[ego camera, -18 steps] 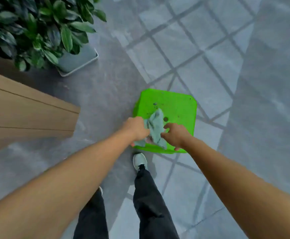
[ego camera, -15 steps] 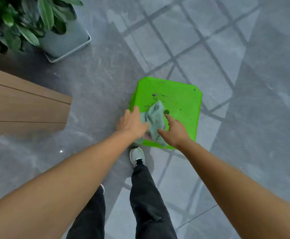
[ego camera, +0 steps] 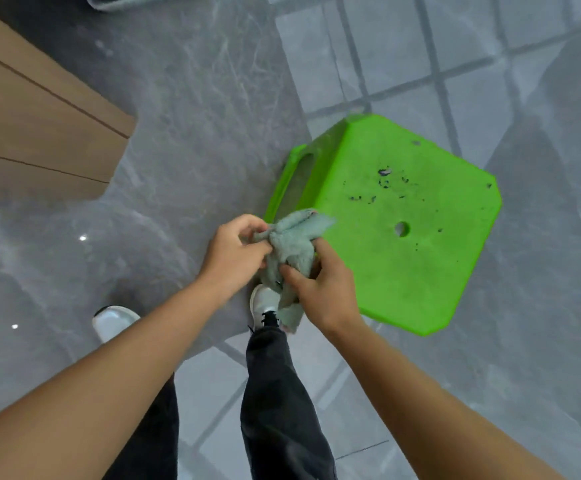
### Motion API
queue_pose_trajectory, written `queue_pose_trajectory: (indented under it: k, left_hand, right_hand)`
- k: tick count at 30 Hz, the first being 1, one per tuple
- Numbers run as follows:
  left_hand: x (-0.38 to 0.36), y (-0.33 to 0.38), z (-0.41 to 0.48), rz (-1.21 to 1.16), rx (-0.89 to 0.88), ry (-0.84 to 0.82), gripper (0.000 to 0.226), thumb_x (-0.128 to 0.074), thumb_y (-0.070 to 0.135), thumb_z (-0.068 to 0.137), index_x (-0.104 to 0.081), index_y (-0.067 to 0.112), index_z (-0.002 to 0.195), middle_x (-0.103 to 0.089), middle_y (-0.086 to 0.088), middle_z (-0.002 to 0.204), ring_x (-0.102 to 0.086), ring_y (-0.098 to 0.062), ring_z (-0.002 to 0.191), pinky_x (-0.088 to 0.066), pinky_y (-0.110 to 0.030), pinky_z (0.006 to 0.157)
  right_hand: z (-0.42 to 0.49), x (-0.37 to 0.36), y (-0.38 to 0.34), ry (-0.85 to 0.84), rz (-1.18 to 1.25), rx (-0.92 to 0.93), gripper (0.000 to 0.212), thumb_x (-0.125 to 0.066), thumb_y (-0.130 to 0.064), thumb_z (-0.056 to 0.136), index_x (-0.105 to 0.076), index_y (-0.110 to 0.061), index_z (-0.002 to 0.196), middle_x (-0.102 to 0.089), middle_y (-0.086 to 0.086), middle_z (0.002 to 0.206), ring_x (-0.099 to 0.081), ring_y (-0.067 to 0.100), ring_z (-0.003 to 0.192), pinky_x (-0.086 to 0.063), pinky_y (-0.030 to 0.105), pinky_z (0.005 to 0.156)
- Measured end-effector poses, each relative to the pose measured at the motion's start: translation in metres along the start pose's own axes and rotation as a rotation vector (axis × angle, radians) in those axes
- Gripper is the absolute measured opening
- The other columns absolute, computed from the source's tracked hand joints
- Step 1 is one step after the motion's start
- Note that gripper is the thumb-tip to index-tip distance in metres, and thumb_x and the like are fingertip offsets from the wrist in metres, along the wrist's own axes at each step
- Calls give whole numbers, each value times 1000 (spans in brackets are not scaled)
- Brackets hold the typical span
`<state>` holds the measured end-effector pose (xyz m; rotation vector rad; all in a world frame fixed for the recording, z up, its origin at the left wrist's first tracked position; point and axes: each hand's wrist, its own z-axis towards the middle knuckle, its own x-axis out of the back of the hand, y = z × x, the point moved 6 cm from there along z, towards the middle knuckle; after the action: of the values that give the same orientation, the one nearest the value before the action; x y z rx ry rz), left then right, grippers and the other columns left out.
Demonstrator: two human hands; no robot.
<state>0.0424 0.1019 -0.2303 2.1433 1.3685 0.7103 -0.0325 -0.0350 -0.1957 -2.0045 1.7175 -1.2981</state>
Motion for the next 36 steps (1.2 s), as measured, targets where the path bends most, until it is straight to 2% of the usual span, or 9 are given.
queue_pose_trajectory:
  k: [4,9,14,18,22,25,28,32,36]
  left_hand:
    - [77,-51,11,-298,144,137,27,-65,-1,80,-70,25,76,-70,-3,92,-73,-16,68,-59,-25,59]
    - [166,-100,44,-51,79,197,28,-69,9,79,-69,36,74,-70,15,76,-64,-7,71,-51,-25,69]
    - [227,-147,88,-152,91,168,22,-63,1,88,-63,21,81,-68,5,76,-63,2,61,-47,-7,61]
    - [258,-185,117,-174,131,149,9,-57,10,97,-64,13,93,-69,-1,83,-63,-11,71,-50,-22,66]
    - [291,-225,168,-255,165,182,10,-55,9,98,-63,14,94,-67,-3,83,-62,-18,68,-52,-30,66]
    - [319,-250,229,-356,124,317,8,-54,12,98,-62,15,100,-68,-6,91,-66,-10,62,-58,-27,60]
    - [345,-290,293,-170,182,534,33,-60,25,95,-57,10,125,-62,-19,128,-65,-32,107,-54,-42,95]
    - [362,-362,315,448,333,738,79,-59,52,87,-37,10,149,-30,-27,156,-30,-48,141,-26,-53,117]
    - [351,-419,318,668,286,801,86,-37,67,89,-21,19,159,-15,-27,166,-14,-59,148,-16,-71,117]
  right_hand:
    - [11,-50,-37,38,-223,33,21,-69,-24,74,-62,-20,93,-72,3,75,-65,29,73,-52,41,64]
    - [41,-136,-67,-76,-153,155,10,-70,-20,76,-62,-18,80,-59,-3,63,-56,18,59,-48,34,57]
    - [103,-216,-36,-78,104,-173,23,-71,-6,80,-53,-14,69,-49,16,71,-46,26,60,-50,54,61]
    - [141,-292,-21,-179,175,-261,10,-62,-3,86,-54,-6,84,-52,18,67,-41,20,30,-32,21,33]
    - [191,-364,-19,-260,105,-154,18,-63,-3,87,-56,-13,73,-56,11,59,-50,17,28,-37,20,32]
    - [249,-408,-24,-217,69,-101,10,-64,-8,86,-57,-15,83,-60,9,49,-57,30,39,-47,32,39]
    - [313,-429,-24,-3,-132,3,30,-60,-16,82,-56,-16,112,-71,9,81,-69,24,81,-52,25,67]
    - [330,-473,-31,18,-532,603,64,-63,-37,82,-39,-13,137,-44,18,138,-43,38,126,-39,48,104]
    - [341,-546,-13,-107,-859,703,117,-44,-82,72,6,-14,153,5,22,162,5,39,149,-2,61,116]
